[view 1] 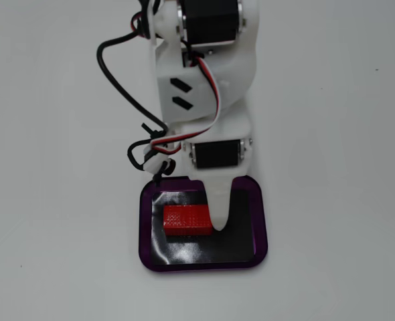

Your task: Remove the cube from the box.

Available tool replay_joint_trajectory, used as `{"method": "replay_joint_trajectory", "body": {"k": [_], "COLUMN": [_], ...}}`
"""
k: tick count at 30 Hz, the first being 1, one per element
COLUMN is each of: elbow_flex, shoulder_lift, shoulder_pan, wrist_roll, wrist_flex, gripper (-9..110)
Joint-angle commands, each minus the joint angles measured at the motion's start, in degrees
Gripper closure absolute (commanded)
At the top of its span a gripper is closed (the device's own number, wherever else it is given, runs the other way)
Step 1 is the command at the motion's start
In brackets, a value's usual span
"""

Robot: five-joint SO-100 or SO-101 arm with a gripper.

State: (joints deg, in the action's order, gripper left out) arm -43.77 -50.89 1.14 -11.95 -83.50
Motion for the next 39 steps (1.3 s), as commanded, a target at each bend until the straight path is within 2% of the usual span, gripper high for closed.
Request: {"method": "replay_joint_trajectory", "body": {"k": [1,16,27,39], "elbow_flex": [2.02,2.20,10.72,9.93], "shoulder_lift": [-0.09,0.70,0.97,1.67], "shoulder_pan": [0.62,2.11,2.90,6.33], "wrist_roll": [-0.44,-0.44,-0.09,-0.35], "wrist_flex": [0.62,1.67,-0.44,0.26], "gripper": [82,82,82,82]}}
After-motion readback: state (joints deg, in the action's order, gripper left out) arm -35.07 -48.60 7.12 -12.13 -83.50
